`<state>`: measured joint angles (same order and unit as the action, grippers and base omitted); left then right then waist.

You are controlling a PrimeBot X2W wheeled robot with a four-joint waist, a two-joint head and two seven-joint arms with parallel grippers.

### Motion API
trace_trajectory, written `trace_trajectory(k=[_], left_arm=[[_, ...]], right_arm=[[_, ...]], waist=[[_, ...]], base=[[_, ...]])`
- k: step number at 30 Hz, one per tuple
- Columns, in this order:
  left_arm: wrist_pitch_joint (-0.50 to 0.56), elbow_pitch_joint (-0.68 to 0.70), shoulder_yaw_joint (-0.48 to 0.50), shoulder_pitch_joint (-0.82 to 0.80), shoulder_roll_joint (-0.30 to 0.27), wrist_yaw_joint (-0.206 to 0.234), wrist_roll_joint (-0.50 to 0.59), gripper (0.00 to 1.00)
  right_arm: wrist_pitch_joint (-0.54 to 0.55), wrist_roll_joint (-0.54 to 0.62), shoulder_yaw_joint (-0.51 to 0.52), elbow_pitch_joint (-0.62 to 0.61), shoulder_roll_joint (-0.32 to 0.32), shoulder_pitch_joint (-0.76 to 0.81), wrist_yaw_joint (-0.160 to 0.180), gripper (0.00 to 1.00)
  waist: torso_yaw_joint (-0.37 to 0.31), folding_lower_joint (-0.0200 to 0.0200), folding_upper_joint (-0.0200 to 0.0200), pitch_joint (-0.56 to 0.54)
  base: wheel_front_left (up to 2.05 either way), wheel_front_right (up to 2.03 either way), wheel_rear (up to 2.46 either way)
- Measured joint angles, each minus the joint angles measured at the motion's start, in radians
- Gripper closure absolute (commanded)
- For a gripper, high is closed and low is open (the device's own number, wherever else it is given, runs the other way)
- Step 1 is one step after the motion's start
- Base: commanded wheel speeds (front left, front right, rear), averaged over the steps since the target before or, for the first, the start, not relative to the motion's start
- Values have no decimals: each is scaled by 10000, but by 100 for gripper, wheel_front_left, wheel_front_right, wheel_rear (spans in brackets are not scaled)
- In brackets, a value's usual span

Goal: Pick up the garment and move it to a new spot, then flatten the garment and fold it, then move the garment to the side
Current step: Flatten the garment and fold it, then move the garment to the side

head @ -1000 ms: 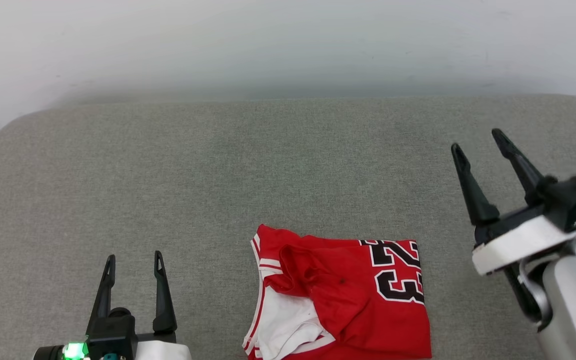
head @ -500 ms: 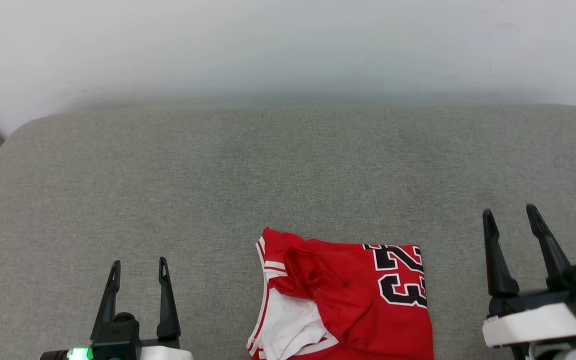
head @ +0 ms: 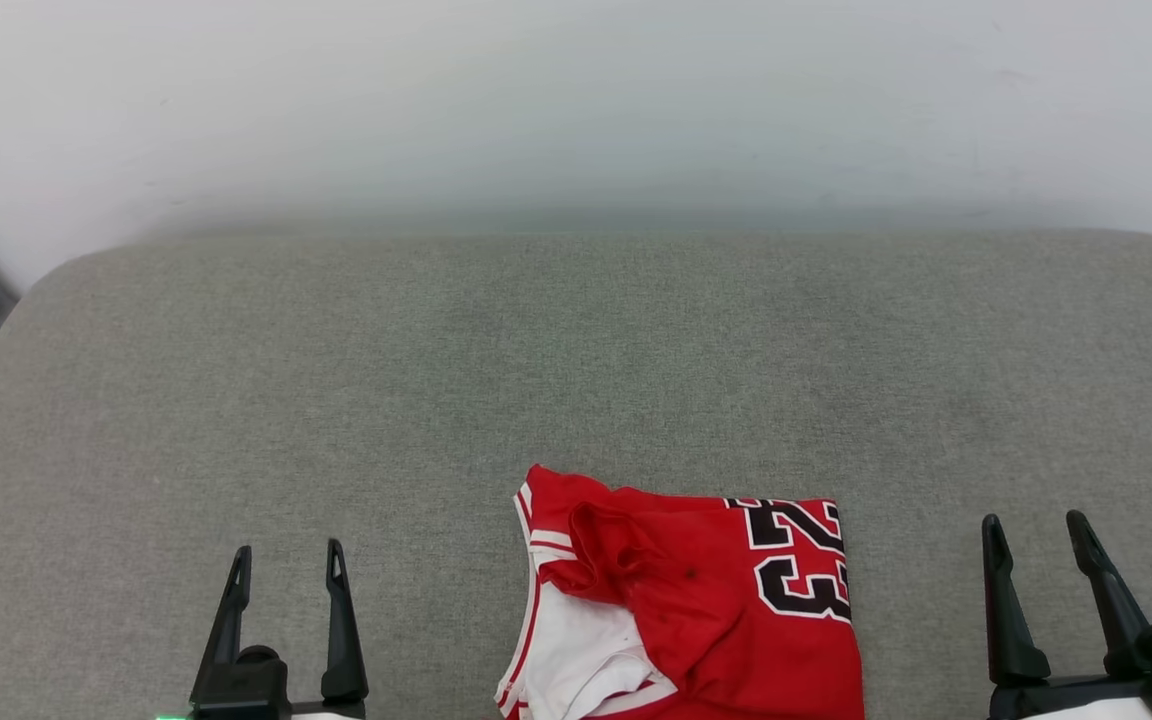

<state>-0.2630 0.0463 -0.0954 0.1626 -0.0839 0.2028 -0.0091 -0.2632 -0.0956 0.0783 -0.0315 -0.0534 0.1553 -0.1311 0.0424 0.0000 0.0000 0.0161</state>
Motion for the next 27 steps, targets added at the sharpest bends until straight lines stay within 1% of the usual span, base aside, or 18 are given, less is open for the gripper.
trace_trajectory(k=[7, 11, 14, 16, 18, 20, 21, 24, 27], left_arm=[[2, -8, -2, 58, 0, -4, 4, 0], [0, -19, 4, 56, 0, -21, 4, 0], [2, -67, -21, 20, 4, -86, 4, 0], [0, -96, -46, -22, 6, -104, 4, 0], [2, -109, -71, -51, 8, -109, 6, 0], [0, -113, -84, -93, 13, -113, 8, 0], [0, -115, -79, -116, 13, -132, 8, 0], [0, -119, -77, -215, 15, -157, 6, 0], [0, -128, -84, -247, 23, -180, 2, 0]], right_arm=[[0, 56, -84, 15, 10, -58, 0, 0], [0, 222, -194, -125, -102, -748, 0, 0], [0, 280, -196, -290, -627, -1572, 0, 0], [4, 242, -272, -203, -1131, -2112, 0, 0], [382, 36, -426, -84, -1615, -2625, 0, 0], [1141, -349, -746, -96, -2169, -3303, 0, 0], [1708, -665, -928, -81, -2412, -3610, 0, 0], [3917, -1848, -1626, 69, -3158, -4267, 0, 0], [6537, -3382, -2144, 336, -3820, -4556, 0, 0]], waist=[[16, 0, 0, -35], [32, 0, 0, 6], [74, 0, 1, 40], [133, 0, 0, 40], [194, 0, 0, 45], [239, 0, 0, 89], [255, 0, 0, 121], [290, 0, 0, 230], [325, 0, 0, 344]], base=[[0, 0, 0], [0, 0, 0], [0, 0, 0], [0, 0, 0], [0, 0, 0], [0, 0, 0], [0, 0, 0], [0, 0, 0], [0, 0, 0]])
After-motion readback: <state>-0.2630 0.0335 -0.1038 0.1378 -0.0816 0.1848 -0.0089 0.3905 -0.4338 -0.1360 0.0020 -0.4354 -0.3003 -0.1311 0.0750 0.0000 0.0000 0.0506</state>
